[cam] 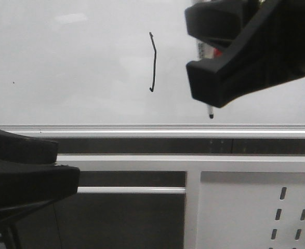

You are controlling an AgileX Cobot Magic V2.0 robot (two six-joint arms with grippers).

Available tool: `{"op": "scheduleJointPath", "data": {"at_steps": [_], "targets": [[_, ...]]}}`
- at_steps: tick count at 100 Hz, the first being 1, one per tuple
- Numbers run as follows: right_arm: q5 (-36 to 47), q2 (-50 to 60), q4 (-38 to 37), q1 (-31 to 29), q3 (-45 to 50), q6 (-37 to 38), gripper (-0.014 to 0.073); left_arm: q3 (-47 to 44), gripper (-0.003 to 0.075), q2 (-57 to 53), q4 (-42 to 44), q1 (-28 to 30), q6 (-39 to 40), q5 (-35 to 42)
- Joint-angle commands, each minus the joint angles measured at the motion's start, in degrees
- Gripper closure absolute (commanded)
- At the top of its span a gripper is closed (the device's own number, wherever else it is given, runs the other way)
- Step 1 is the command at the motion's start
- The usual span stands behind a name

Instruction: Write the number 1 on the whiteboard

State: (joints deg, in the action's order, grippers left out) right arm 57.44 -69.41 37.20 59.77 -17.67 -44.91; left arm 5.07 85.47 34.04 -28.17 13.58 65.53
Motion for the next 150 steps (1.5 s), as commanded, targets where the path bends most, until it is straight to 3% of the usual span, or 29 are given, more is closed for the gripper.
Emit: {"op": "scheduleJointPath", "data": {"at_steps": [1,30,48,98,150], "targets": [[0.60,1.19,-5.32,-0.41,-1.80,4.60,0.0673,0.94,0.0293,-1.27,-1.22,-0.18,0.01,12.46],[-12.71,1.19,-7.61,-0.41,-7.22,6.86,0.0673,3.89,0.0293,-1.27,0.58,-0.18,0.01,12.46],[-16.71,1.41,-7.86,-0.41,-10.32,8.58,0.0673,5.10,0.0293,-1.27,0.58,-0.18,0.01,12.46],[-18.91,3.18,-8.50,-0.41,-12.66,10.81,0.0673,7.98,0.0325,-1.48,6.34,-0.18,2.34,12.46],[-16.68,2.97,-8.91,-0.41,-12.66,10.81,0.0673,14.13,0.0332,-1.48,11.33,-0.18,11.21,12.46]]}}
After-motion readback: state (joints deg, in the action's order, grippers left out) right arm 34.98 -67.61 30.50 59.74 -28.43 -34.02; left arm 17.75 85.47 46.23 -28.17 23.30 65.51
